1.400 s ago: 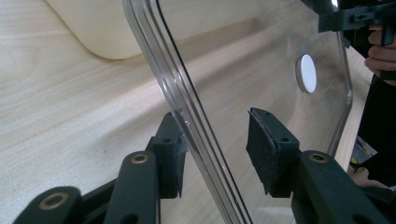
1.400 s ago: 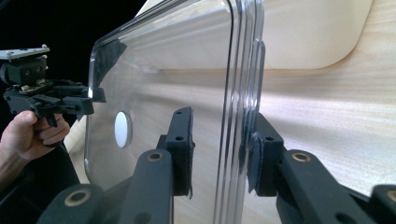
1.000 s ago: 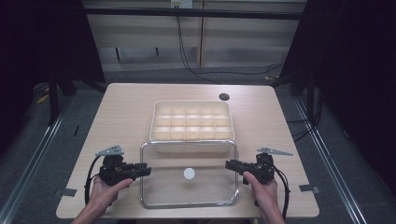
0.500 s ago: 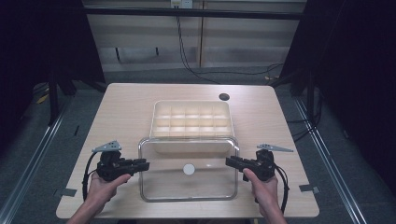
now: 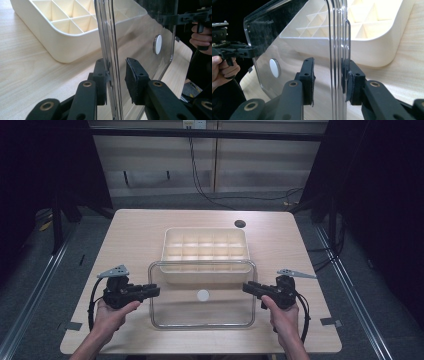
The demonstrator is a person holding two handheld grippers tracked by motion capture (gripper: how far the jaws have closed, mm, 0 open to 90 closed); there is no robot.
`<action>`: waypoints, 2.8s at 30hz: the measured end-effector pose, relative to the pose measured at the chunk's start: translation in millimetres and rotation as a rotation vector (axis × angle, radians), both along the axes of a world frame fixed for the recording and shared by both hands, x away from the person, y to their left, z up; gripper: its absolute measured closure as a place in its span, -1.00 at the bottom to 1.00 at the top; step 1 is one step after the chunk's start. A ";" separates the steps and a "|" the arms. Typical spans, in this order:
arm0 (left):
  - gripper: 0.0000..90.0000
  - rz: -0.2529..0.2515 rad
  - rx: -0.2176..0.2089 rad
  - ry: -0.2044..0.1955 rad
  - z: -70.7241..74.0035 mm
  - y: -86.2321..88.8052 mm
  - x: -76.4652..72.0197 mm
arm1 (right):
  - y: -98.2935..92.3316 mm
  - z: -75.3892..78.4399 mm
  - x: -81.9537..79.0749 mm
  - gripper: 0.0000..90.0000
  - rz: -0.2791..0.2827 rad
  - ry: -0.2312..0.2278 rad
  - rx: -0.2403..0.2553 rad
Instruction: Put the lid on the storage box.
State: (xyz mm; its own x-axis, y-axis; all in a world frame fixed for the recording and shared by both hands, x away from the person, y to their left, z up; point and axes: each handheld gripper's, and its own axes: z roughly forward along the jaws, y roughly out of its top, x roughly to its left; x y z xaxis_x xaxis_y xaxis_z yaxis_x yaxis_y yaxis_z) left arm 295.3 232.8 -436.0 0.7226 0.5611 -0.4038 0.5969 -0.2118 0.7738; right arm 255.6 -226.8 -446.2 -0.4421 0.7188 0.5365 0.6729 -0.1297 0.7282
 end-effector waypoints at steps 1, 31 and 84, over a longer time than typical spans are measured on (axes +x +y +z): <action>0.58 -0.002 0.000 -0.003 0.6 1.0 0.7 | 0.2 0.6 0.8 0.44 0.001 -0.003 0.000; 0.55 0.037 -0.011 -0.057 27.4 0.6 27.8 | 1.9 32.3 34.0 0.44 -0.026 -0.075 0.015; 0.52 0.110 -0.013 -0.103 72.7 -10.0 92.7 | -2.1 76.5 104.5 0.44 -0.086 -0.083 0.017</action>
State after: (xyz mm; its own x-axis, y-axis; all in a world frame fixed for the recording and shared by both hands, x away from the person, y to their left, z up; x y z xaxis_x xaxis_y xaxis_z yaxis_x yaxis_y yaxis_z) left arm 388.0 222.8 -363.3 0.6947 0.6348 -0.3382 0.5332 -0.1389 0.8345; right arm 360.1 -229.0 -369.7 -0.4227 0.7472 0.5128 0.5961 -0.1969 0.7784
